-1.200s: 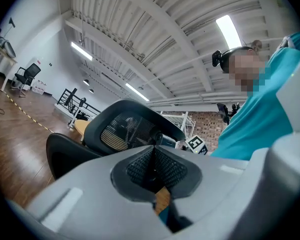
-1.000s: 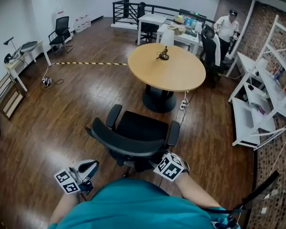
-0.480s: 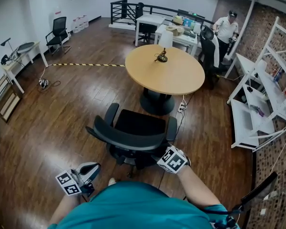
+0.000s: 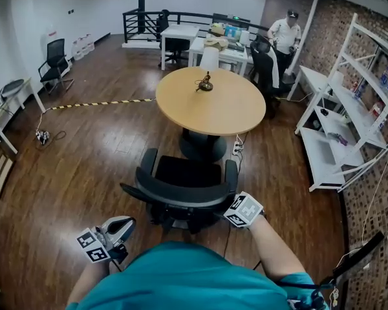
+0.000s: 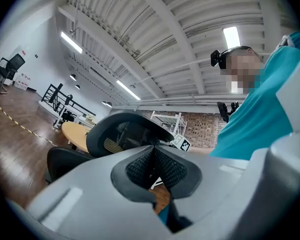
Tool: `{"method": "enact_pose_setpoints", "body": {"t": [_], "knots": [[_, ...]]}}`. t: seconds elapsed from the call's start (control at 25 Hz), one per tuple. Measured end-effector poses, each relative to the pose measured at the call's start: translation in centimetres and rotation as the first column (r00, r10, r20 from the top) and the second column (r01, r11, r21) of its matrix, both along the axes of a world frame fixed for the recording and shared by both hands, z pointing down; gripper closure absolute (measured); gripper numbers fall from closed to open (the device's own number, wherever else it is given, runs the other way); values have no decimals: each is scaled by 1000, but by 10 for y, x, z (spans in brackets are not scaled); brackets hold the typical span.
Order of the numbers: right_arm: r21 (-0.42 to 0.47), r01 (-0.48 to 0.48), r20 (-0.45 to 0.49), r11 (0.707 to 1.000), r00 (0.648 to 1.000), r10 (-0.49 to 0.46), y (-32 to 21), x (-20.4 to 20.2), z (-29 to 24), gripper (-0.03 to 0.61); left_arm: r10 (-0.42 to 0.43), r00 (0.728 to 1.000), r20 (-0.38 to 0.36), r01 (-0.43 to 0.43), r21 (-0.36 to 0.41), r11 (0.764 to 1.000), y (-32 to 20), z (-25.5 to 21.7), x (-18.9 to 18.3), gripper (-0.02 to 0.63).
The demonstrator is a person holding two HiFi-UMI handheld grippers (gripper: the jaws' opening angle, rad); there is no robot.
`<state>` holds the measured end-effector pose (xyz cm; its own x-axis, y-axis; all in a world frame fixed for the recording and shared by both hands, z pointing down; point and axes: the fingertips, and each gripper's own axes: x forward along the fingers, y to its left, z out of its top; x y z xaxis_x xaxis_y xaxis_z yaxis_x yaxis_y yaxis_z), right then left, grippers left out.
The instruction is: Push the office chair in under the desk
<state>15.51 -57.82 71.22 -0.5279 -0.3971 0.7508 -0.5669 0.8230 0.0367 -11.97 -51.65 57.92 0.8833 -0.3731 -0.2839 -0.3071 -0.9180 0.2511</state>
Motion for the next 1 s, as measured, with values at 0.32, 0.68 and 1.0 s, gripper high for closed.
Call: {"method": "enact_pose_setpoints", "body": {"t": [0.32, 0.68, 1.0], "knots": [[-12, -92, 23, 996, 995, 93, -47, -60, 7, 439, 36, 999, -19, -36, 4, 999, -53, 5, -86, 586], [-67, -95, 37, 993, 994, 98, -102, -62, 11, 431, 10, 999, -38, -11, -35, 999, -91, 19, -114, 586], [-133, -54, 71, 990, 995, 64, -143, -44, 4, 430, -47, 999, -25, 46, -36, 998, -114, 15, -91, 585]]}}
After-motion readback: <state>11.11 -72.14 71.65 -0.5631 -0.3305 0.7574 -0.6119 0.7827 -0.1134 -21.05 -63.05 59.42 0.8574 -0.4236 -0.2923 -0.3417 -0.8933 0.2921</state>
